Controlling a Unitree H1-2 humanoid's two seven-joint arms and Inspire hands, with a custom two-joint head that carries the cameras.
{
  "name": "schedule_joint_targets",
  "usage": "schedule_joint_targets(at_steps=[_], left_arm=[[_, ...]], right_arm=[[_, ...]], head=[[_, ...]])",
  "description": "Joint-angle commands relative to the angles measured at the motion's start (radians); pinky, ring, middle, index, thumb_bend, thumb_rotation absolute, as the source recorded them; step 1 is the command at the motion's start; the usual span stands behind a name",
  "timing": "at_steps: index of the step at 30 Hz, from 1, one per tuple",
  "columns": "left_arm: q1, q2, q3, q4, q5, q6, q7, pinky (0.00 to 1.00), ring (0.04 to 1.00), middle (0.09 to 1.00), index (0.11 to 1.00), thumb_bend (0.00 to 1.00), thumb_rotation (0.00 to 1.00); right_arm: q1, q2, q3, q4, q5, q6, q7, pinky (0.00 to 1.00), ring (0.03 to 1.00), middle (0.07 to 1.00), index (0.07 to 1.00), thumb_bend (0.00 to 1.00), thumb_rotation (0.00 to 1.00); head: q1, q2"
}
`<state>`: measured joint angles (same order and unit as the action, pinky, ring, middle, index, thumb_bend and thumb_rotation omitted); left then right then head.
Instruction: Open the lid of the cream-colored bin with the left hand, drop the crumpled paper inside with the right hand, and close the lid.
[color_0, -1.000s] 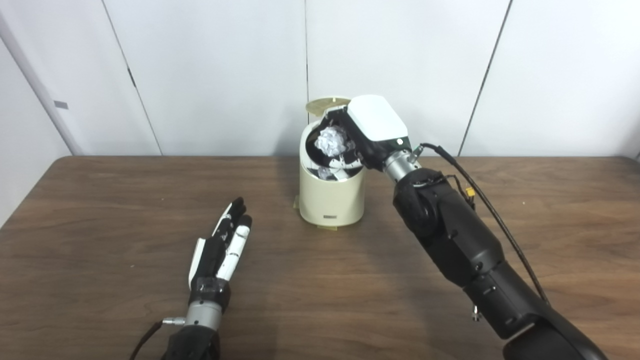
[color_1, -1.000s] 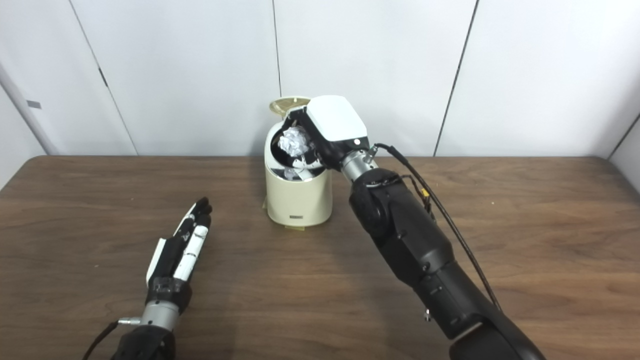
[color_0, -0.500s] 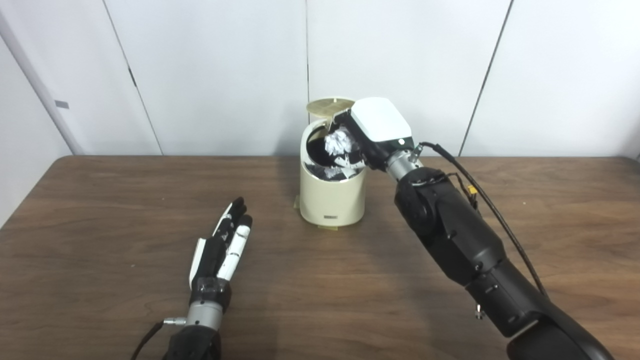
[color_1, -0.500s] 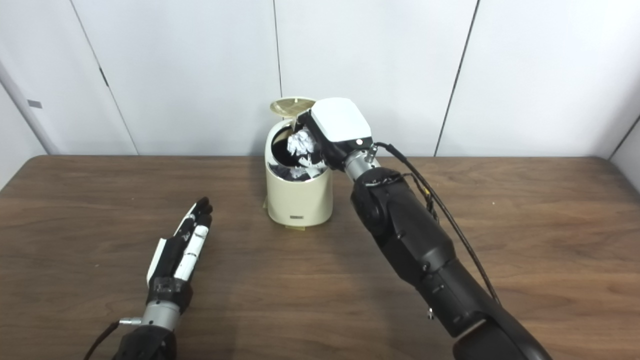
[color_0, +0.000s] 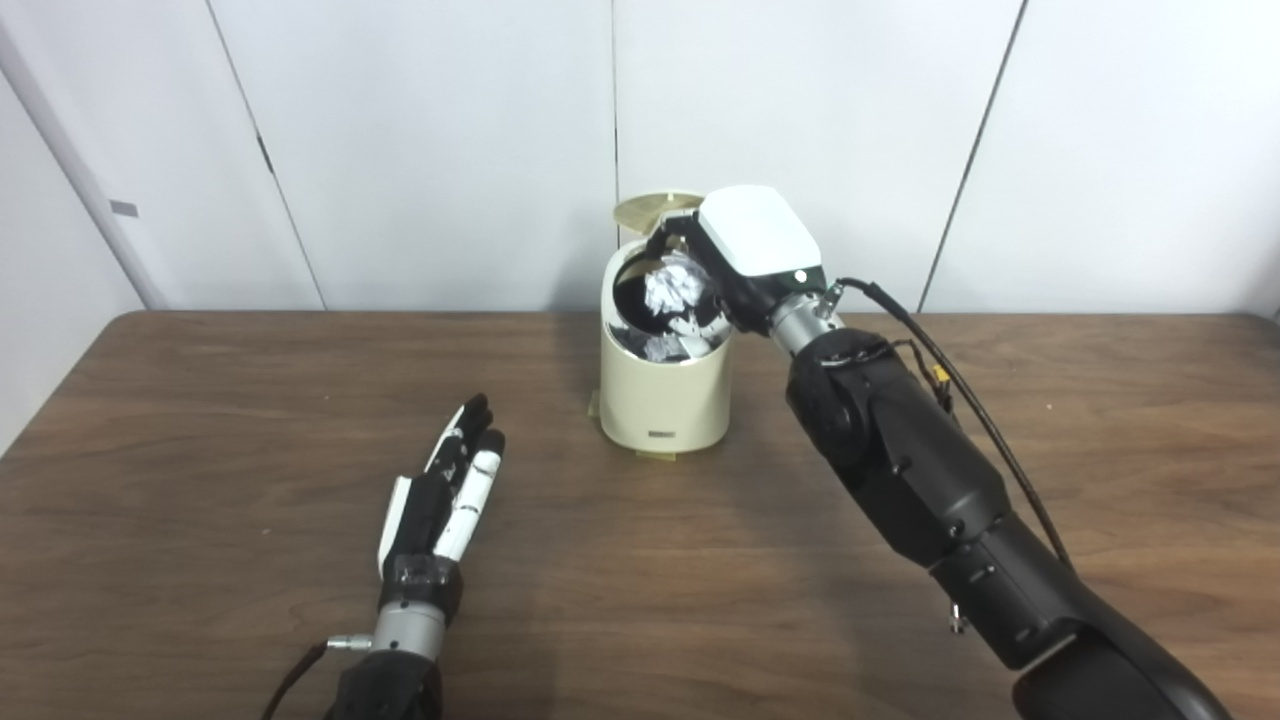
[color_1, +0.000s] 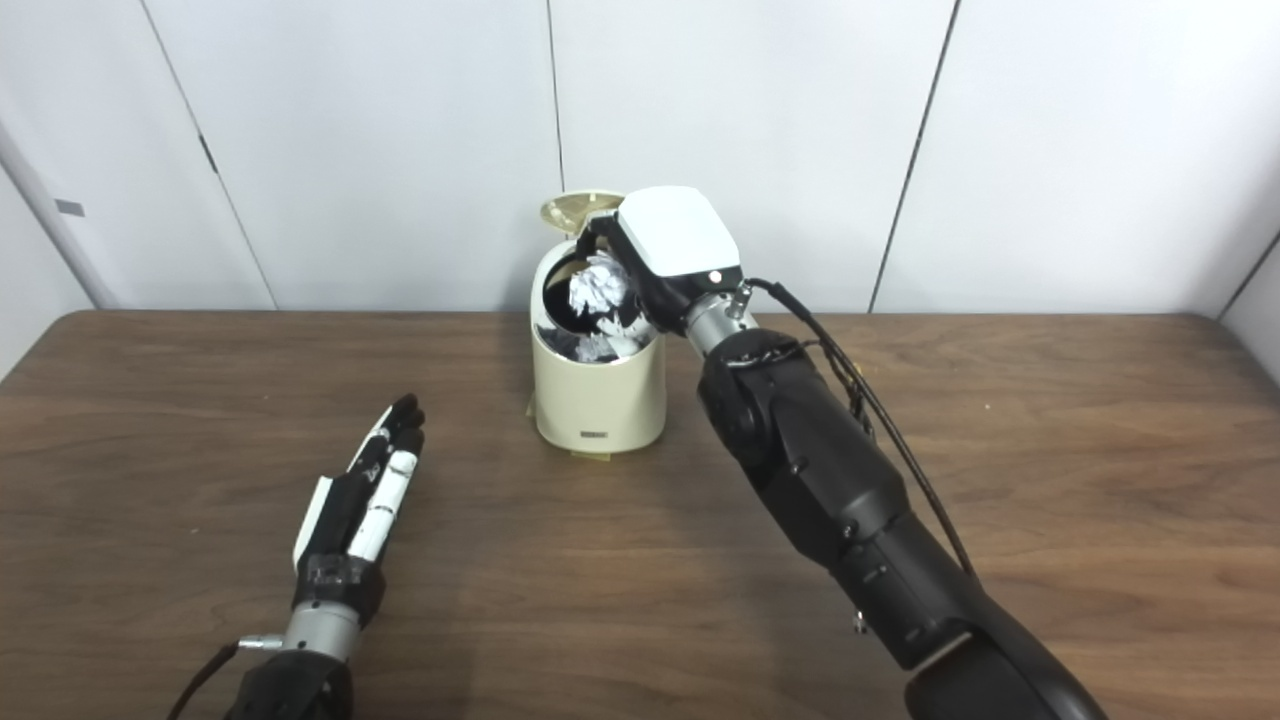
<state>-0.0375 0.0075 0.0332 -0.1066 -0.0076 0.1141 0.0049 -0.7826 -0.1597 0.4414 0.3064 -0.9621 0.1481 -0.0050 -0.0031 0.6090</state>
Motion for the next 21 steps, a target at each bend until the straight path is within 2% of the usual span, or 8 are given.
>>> schedule_joint_targets(at_steps=[1,7,10,14,21], left_arm=[[-0.019,-0.006,-0.005,-0.003,-0.002,-0.013,0.002,1.00,0.970,0.958,0.987,0.60,0.73],[-0.021,-0.010,-0.002,-0.001,-0.005,-0.014,0.004,1.00,0.969,0.957,0.990,0.60,0.73],[-0.022,-0.014,-0.002,-0.001,-0.005,-0.014,0.006,1.00,0.969,0.955,0.988,0.59,0.73],[-0.022,-0.016,-0.002,0.000,-0.011,-0.012,0.003,1.00,0.973,0.960,0.990,0.60,0.72],[-0.023,-0.018,-0.003,0.005,-0.010,-0.016,0.004,1.00,0.973,0.957,0.992,0.61,0.72]], right_arm=[[-0.015,-0.024,-0.003,-0.018,0.004,-0.012,0.005,0.08,0.147,0.271,0.616,0.99,0.11],[-0.015,-0.026,0.000,-0.013,0.012,-0.014,0.002,0.08,0.134,0.241,0.615,0.99,0.11],[-0.015,-0.026,0.002,-0.014,0.012,-0.007,0.009,0.09,0.157,0.287,0.616,0.99,0.12],[-0.017,-0.029,0.002,-0.013,0.016,-0.008,0.014,0.10,0.170,0.302,0.619,0.99,0.11],[-0.025,-0.024,-0.026,-0.017,0.078,-0.001,0.048,0.08,0.143,0.253,0.623,0.99,0.12]], head=[[-0.002,0.001],[-0.001,0.002],[0.000,0.003],[0.001,0.003],[0.002,0.003]])
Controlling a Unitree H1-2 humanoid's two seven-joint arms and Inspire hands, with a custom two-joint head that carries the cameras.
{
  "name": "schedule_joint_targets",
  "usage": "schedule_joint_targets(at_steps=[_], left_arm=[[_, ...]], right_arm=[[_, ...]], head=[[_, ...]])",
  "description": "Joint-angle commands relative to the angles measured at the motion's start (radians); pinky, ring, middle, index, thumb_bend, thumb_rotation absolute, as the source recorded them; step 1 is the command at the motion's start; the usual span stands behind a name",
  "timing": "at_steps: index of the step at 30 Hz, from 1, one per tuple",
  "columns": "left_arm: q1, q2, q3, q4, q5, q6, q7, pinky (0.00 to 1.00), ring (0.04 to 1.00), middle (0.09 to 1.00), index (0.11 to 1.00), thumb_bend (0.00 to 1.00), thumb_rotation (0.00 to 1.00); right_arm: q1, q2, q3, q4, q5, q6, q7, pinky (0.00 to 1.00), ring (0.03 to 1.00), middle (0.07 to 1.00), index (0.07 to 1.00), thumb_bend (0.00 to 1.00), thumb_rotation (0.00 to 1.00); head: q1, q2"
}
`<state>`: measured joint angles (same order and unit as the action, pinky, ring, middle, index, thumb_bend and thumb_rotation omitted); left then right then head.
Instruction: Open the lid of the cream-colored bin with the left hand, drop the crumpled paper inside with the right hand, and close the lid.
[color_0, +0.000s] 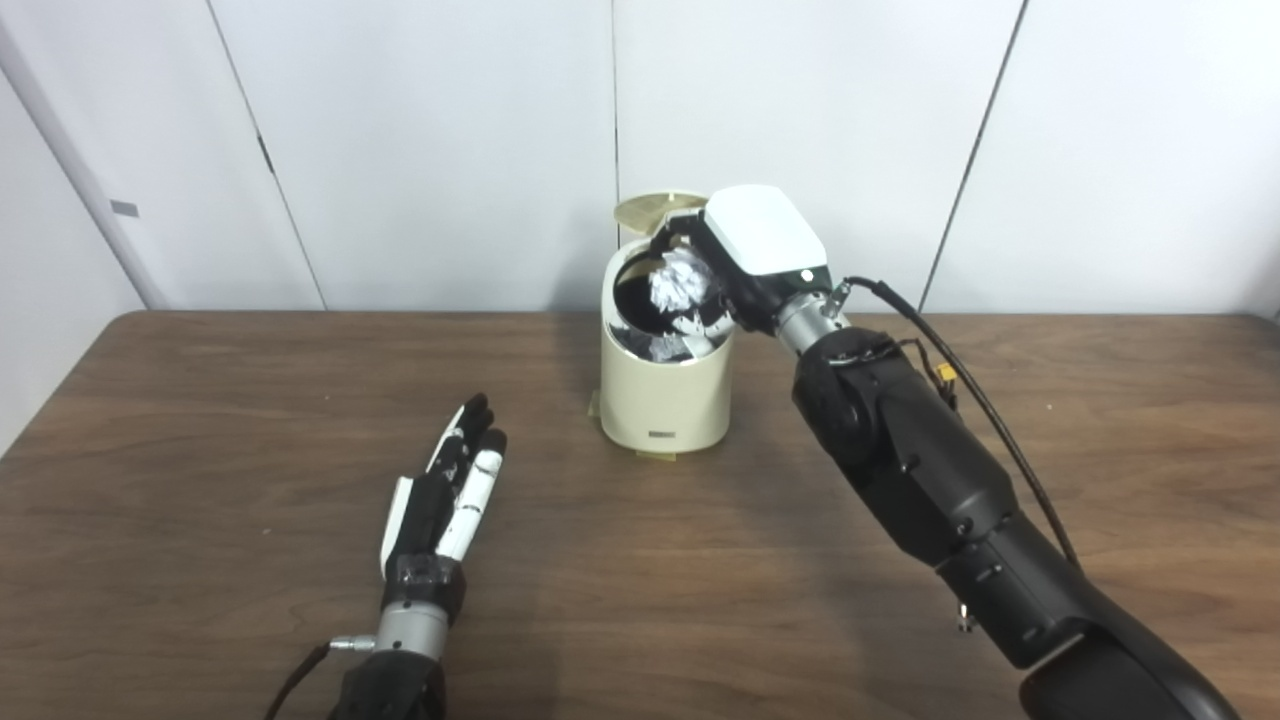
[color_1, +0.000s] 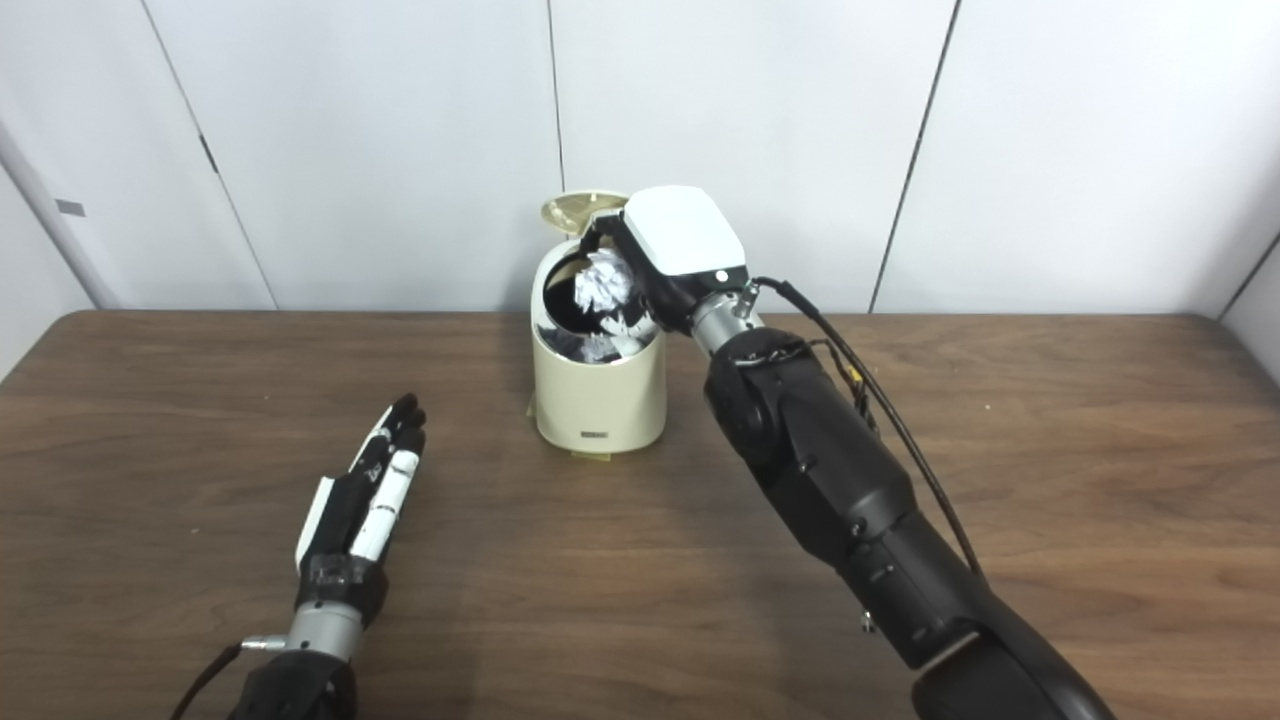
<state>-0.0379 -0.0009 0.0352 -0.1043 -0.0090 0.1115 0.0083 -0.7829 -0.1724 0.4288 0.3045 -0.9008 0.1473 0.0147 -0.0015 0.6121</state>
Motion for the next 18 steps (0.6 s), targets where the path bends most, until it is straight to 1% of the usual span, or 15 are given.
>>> schedule_joint_targets(at_steps=[1,2,3,5,6,8,9,12,15,18], left_arm=[[-0.022,-0.010,-0.006,0.002,-0.007,-0.012,0.001,1.00,0.973,0.957,0.992,0.61,0.72],[-0.022,-0.011,-0.006,0.002,-0.007,-0.012,0.001,1.00,0.974,0.957,0.992,0.61,0.72],[-0.022,-0.012,-0.006,0.003,-0.007,-0.012,0.001,1.00,0.974,0.957,0.992,0.60,0.73],[-0.020,-0.014,-0.006,0.004,-0.007,-0.012,0.002,1.00,0.976,0.958,0.993,0.60,0.73],[-0.019,-0.015,-0.006,0.003,-0.007,-0.010,0.003,1.00,0.975,0.958,0.991,0.60,0.73],[-0.018,-0.015,-0.008,0.003,-0.003,-0.010,0.004,1.00,0.976,0.958,0.993,0.60,0.74],[-0.018,-0.016,-0.009,0.004,-0.002,-0.012,0.005,1.00,0.976,0.958,0.993,0.60,0.74],[-0.016,-0.018,-0.010,0.006,0.001,-0.016,0.009,1.00,0.975,0.959,0.991,0.61,0.74],[-0.016,-0.019,-0.010,0.006,-0.004,-0.017,0.010,1.00,0.977,0.962,0.994,0.61,0.74],[-0.013,-0.019,-0.009,0.002,-0.008,-0.013,0.012,1.00,0.976,0.962,0.993,0.61,0.73]], right_arm=[[-0.026,-0.008,-0.027,-0.021,0.042,0.013,0.047,0.14,0.238,0.363,0.626,0.98,0.13],[-0.027,-0.005,-0.038,-0.028,0.062,0.026,0.065,0.25,0.379,0.506,0.630,0.98,0.14],[-0.029,-0.003,-0.047,-0.036,0.076,0.041,0.083,0.32,0.448,0.569,0.631,0.98,0.15],[-0.032,-0.002,-0.062,-0.050,0.101,0.067,0.114,0.42,0.534,0.635,0.637,0.97,0.19],[-0.032,-0.002,-0.069,-0.054,0.115,0.072,0.123,0.45,0.548,0.641,0.641,0.95,0.21],[-0.030,-0.001,-0.082,-0.058,0.140,0.077,0.132,0.47,0.549,0.639,0.643,0.89,0.21],[-0.028,0.000,-0.090,-0.056,0.157,0.076,0.132,0.47,0.549,0.639,0.643,0.87,0.21],[-0.018,0.007,-0.110,-0.055,0.200,0.083,0.129,0.48,0.549,0.627,0.643,0.79,0.31],[-0.009,0.013,-0.117,-0.054,0.221,0.090,0.122,0.43,0.507,0.600,0.631,0.72,0.36],[-0.001,0.019,-0.120,-0.055,0.235,0.096,0.123,0.40,0.490,0.590,0.622,0.64,0.36]], head=[[0.000,0.000],[0.000,0.000],[0.000,0.000],[0.000,-0.001],[0.001,-0.001],[0.002,-0.001],[0.003,-0.001],[0.004,0.000],[0.006,0.002],[0.006,0.004]])
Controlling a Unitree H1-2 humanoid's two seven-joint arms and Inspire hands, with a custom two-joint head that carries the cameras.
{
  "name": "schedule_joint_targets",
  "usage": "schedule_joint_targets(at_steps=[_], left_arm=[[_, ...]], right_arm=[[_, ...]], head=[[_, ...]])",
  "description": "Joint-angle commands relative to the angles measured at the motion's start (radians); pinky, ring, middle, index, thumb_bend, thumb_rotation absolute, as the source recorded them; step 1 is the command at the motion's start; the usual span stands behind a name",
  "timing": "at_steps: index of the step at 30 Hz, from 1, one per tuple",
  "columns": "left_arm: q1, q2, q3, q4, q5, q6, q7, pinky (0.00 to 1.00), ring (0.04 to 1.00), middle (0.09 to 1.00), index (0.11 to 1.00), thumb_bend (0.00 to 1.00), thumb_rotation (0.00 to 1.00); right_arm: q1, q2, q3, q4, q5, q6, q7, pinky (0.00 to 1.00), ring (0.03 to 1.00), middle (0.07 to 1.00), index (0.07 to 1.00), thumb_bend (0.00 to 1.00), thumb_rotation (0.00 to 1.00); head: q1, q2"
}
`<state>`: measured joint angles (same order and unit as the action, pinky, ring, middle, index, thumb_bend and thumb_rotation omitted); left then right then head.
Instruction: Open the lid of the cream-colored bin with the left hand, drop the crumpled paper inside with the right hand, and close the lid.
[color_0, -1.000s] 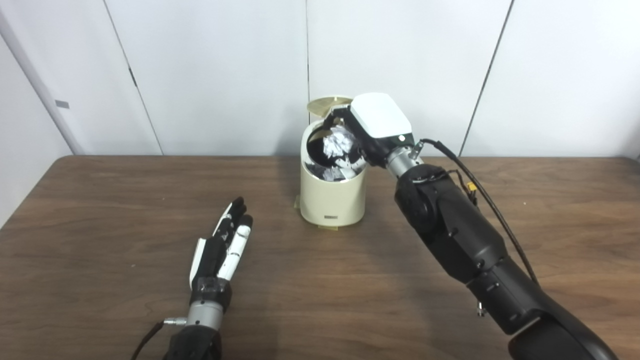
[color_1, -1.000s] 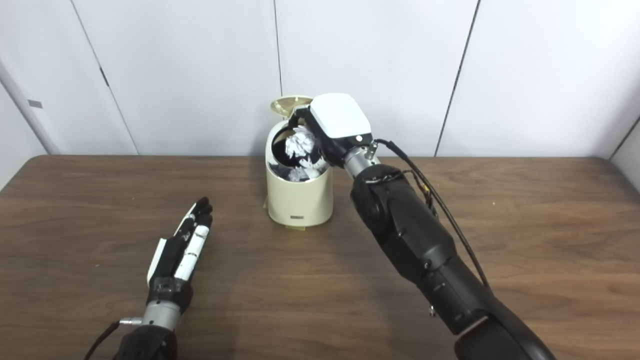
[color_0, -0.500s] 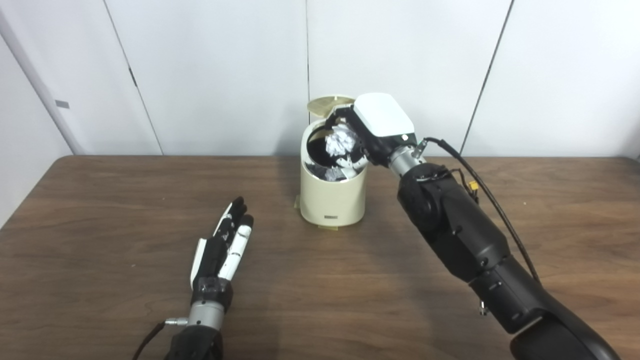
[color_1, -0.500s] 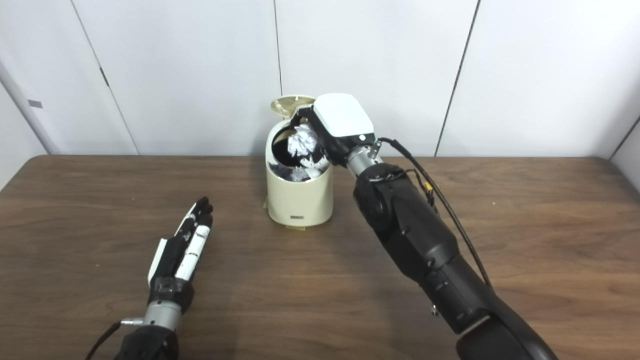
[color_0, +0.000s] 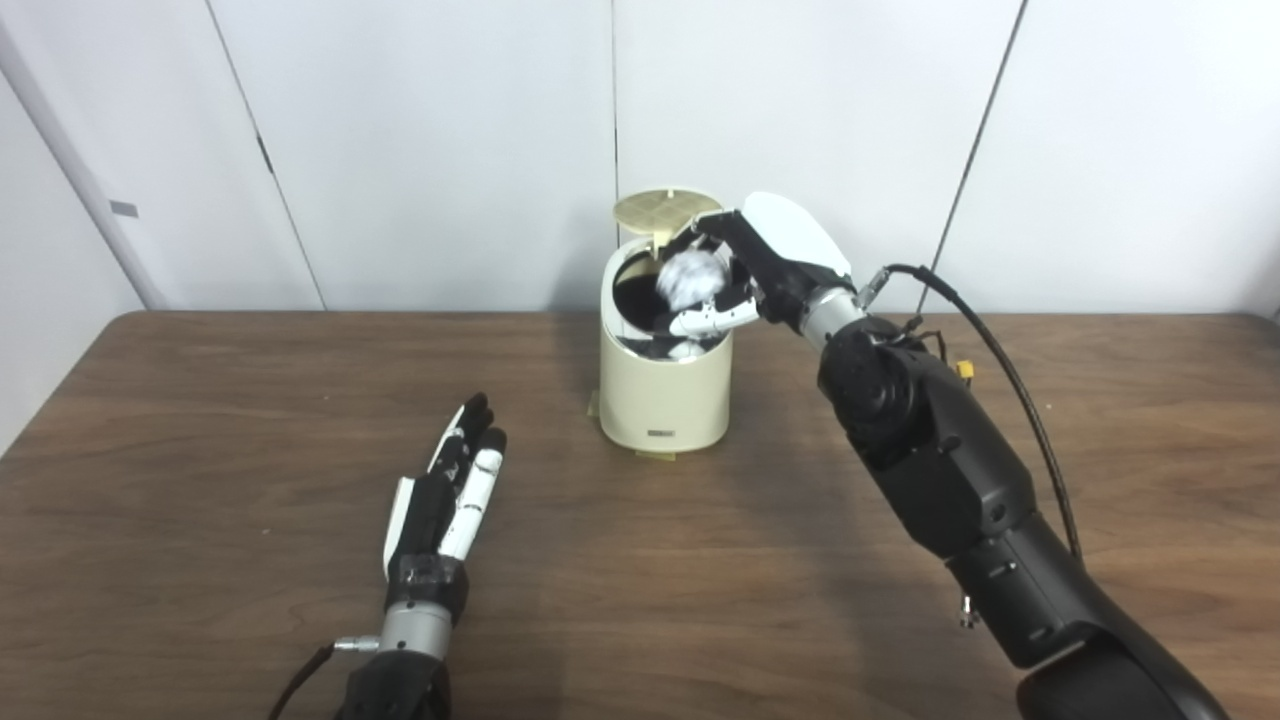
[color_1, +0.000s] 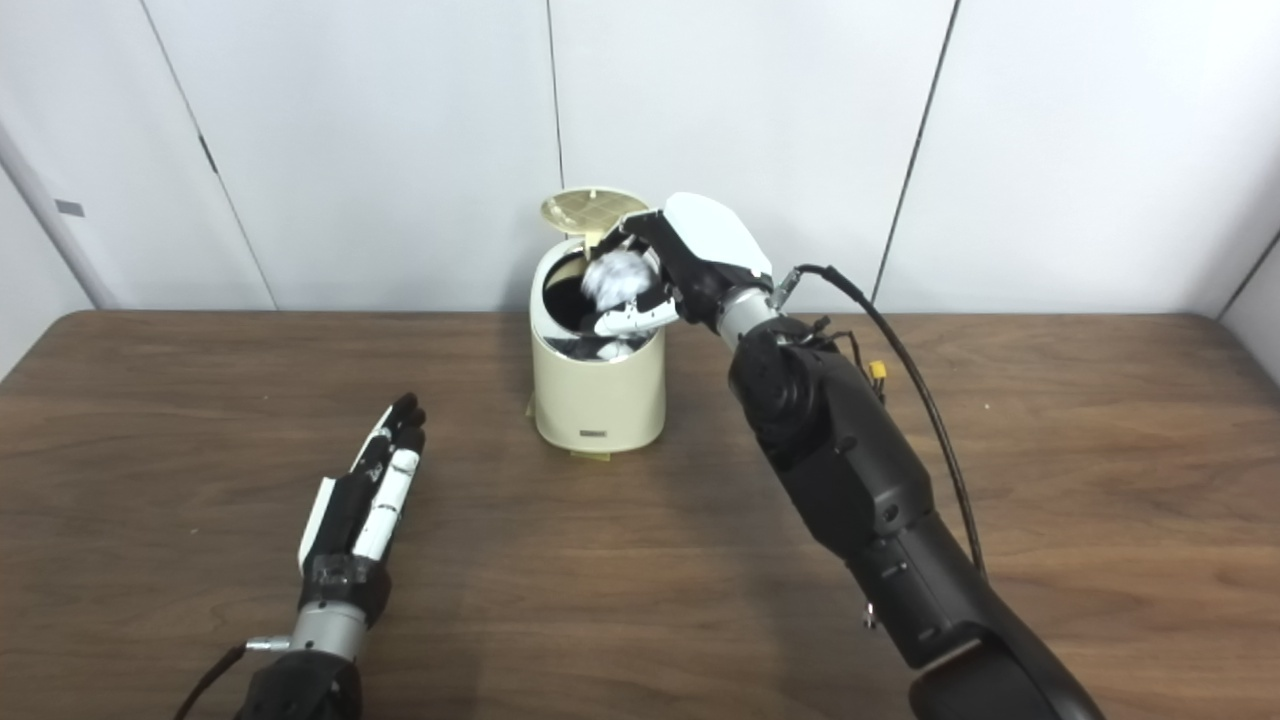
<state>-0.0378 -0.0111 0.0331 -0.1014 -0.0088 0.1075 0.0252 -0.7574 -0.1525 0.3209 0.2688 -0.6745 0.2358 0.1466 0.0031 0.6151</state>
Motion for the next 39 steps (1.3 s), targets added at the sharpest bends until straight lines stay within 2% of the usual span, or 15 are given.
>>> schedule_joint_targets(at_steps=[1,6,13,23,27,30,33,35,37,38,39], left_arm=[[-0.013,-0.009,-0.007,0.000,-0.010,-0.009,-0.006,1.00,0.975,0.962,0.995,0.61,0.73],[-0.012,-0.011,-0.007,0.009,-0.013,-0.018,-0.003,1.00,0.975,0.961,0.993,0.61,0.73],[-0.008,-0.012,-0.013,0.006,-0.012,-0.019,0.000,1.00,0.975,0.960,0.996,0.61,0.73],[-0.002,-0.007,-0.017,0.009,-0.004,-0.031,0.004,0.98,0.970,0.958,0.995,0.61,0.74],[-0.002,-0.005,-0.013,0.003,-0.013,-0.023,0.003,0.98,0.970,0.958,0.998,0.62,0.73],[-0.003,-0.002,-0.014,0.003,-0.012,-0.021,0.003,0.99,0.971,0.959,0.996,0.62,0.74],[-0.006,0.000,-0.012,0.007,-0.016,-0.024,0.002,1.00,0.972,0.959,0.996,0.62,0.73],[-0.007,0.002,-0.013,0.009,-0.016,-0.025,-0.001,1.00,0.971,0.957,0.996,0.61,0.73],[-0.008,0.005,-0.014,0.014,-0.012,-0.030,-0.002,1.00,0.971,0.956,0.995,0.61,0.73],[-0.009,0.005,-0.015,0.016,-0.009,-0.032,-0.002,1.00,0.969,0.955,0.992,0.61,0.73],[-0.011,0.005,-0.016,0.018,-0.009,-0.033,-0.002,0.99,0.968,0.954,0.991,0.61,0.74]], right_arm=[[-0.024,0.000,-0.012,-0.020,0.009,0.009,-0.009,0.38,0.482,0.587,0.624,0.62,0.37],[-0.016,0.001,-0.005,-0.021,0.009,0.007,-0.014,0.37,0.466,0.579,0.628,0.62,0.37],[-0.007,0.000,0.003,-0.021,0.011,-0.009,-0.014,0.42,0.505,0.588,0.617,0.62,0.35],[-0.006,0.001,0.006,-0.019,0.021,-0.014,-0.024,0.42,0.501,0.585,0.612,0.64,0.32],[-0.004,0.000,-0.001,-0.044,0.025,0.002,-0.022,0.39,0.482,0.586,0.618,0.64,0.36],[0.003,0.002,-0.016,-0.072,0.024,0.018,-0.035,0.35,0.450,0.572,0.625,0.64,0.35],[0.016,0.003,-0.040,-0.111,0.033,0.021,-0.055,0.38,0.480,0.579,0.616,0.66,0.29],[0.029,0.007,-0.067,-0.138,0.050,0.012,-0.076,0.41,0.498,0.573,0.597,0.68,0.22],[0.040,0.013,-0.090,-0.155,0.059,-0.003,-0.104,0.41,0.485,0.556,0.519,0.56,0.16],[0.045,0.014,-0.100,-0.162,0.065,-0.015,-0.119,0.41,0.480,0.543,0.501,0.54,0.14],[0.052,0.014,-0.113,-0.170,0.075,-0.028,-0.134,0.42,0.481,0.508,0.502,0.53,0.07]], head=[[0.001,0.002],[0.004,0.002],[0.008,0.004],[0.013,0.006],[0.010,0.005],[0.008,0.002],[0.007,0.000],[0.006,0.000],[0.006,-0.002],[0.006,-0.002],[0.007,-0.005]])
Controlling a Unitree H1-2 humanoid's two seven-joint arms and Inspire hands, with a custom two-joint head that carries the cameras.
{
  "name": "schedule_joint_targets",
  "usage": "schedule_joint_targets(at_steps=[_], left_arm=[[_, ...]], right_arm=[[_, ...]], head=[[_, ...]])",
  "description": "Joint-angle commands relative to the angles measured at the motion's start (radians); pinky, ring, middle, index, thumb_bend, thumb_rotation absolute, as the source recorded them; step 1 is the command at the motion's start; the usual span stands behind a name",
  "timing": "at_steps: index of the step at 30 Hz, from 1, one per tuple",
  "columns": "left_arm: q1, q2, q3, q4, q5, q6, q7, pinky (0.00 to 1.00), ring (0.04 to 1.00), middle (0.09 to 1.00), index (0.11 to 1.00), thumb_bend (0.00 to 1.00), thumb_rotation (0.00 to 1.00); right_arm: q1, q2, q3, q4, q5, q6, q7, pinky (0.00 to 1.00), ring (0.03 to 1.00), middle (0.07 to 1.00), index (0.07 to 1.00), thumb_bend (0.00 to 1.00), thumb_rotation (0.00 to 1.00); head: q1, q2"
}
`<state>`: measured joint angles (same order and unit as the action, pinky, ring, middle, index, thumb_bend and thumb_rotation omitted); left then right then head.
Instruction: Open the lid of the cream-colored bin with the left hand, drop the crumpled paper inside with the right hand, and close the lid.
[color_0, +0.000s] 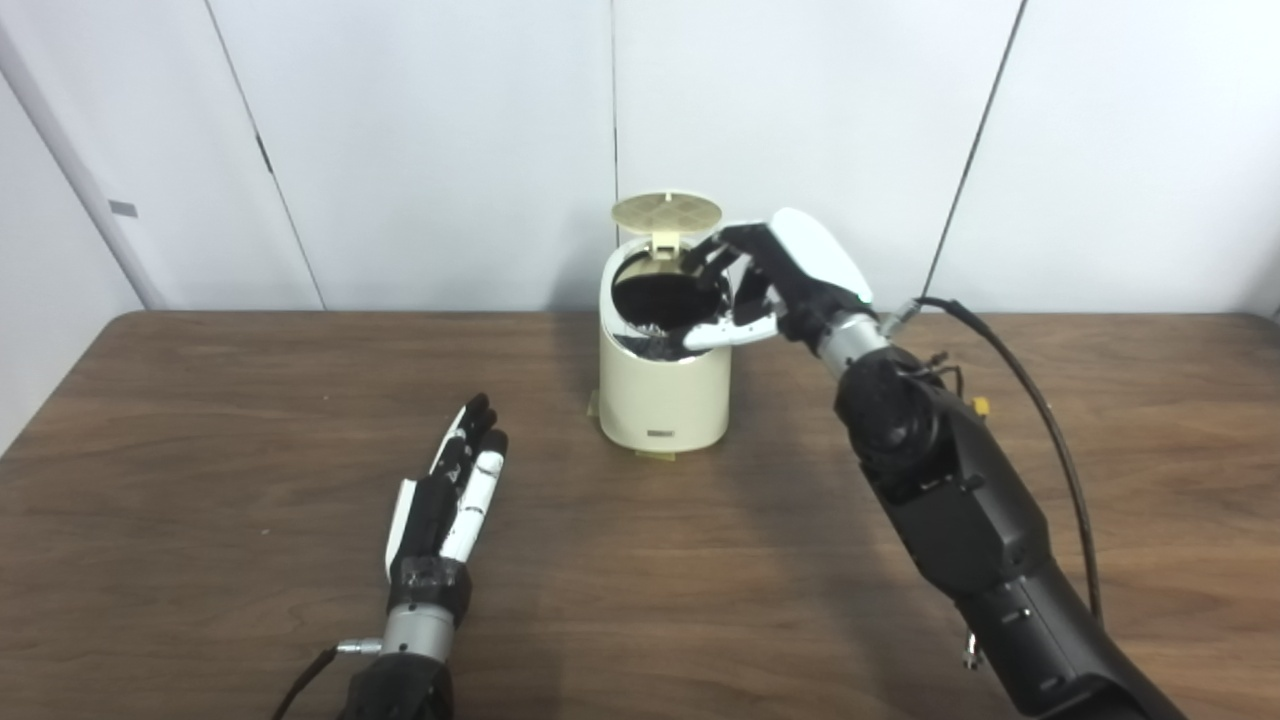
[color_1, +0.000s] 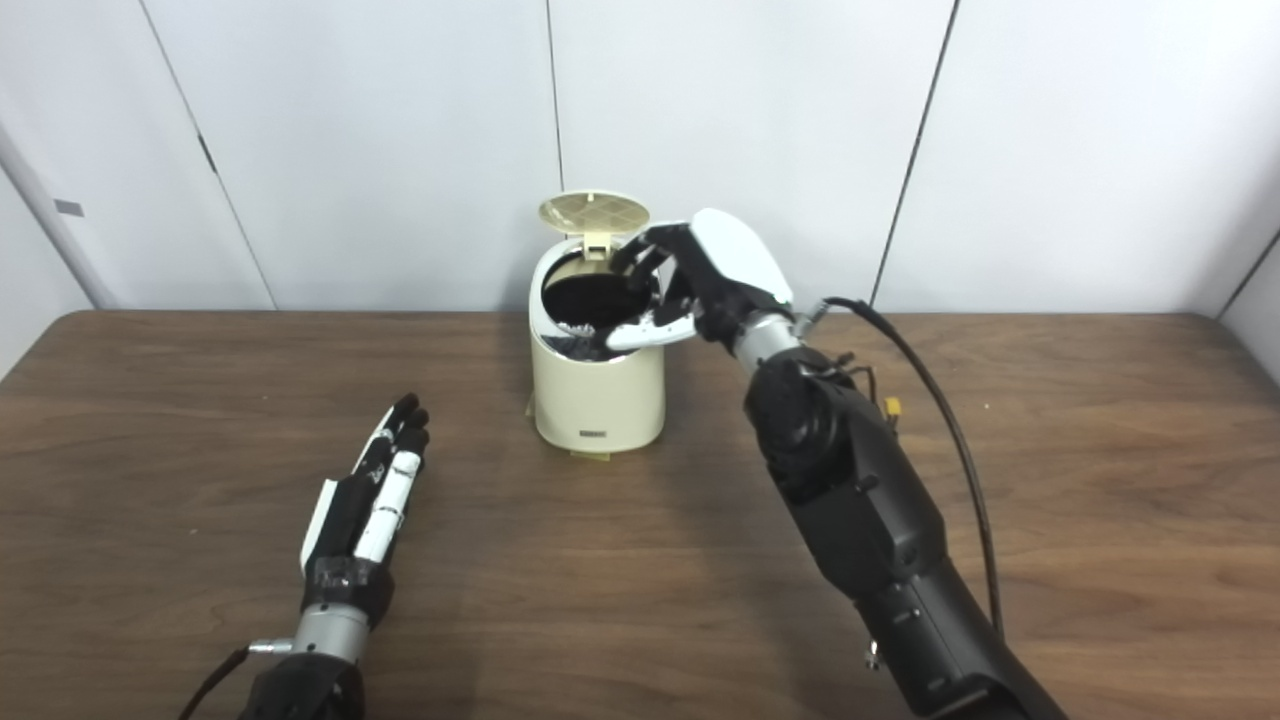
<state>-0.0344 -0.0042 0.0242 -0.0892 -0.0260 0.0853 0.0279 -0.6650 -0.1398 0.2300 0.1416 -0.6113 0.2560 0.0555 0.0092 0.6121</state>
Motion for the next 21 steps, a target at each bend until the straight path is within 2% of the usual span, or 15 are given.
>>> schedule_joint_targets(at_steps=[1,5,9,17,21], left_arm=[[-0.015,-0.002,-0.008,0.008,0.007,-0.011,-0.005,0.99,0.969,0.955,0.992,0.60,0.73],[-0.017,0.000,-0.008,0.013,0.003,-0.017,-0.007,1.00,0.976,0.957,0.994,0.60,0.73],[-0.019,0.001,-0.006,0.013,-0.003,-0.014,-0.009,1.00,0.977,0.960,0.999,0.60,0.73],[-0.020,0.010,-0.012,0.019,0.006,-0.013,-0.012,1.00,0.987,0.965,1.000,0.60,0.75],[-0.024,0.015,-0.009,0.023,-0.002,-0.015,-0.014,1.00,0.988,0.964,1.000,0.61,0.74]], right_arm=[[-0.035,0.002,-0.032,-0.051,0.022,-0.055,-0.054,0.42,0.478,0.493,0.500,0.53,0.04],[-0.015,-0.009,-0.055,-0.085,0.044,-0.090,-0.081,0.42,0.431,0.493,0.500,0.52,0.00],[0.006,-0.027,-0.062,-0.130,0.062,-0.106,-0.070,0.42,0.425,0.487,0.512,0.52,0.00],[0.052,-0.051,-0.066,-0.274,0.044,-0.027,-0.012,0.41,0.417,0.489,0.525,0.52,0.00],[0.058,-0.054,-0.063,-0.300,0.022,0.002,-0.006,0.43,0.419,0.490,0.526,0.52,0.00]], head=[[0.001,-0.002],[0.000,-0.004],[-0.002,-0.007],[-0.002,-0.009],[-0.004,-0.013]])
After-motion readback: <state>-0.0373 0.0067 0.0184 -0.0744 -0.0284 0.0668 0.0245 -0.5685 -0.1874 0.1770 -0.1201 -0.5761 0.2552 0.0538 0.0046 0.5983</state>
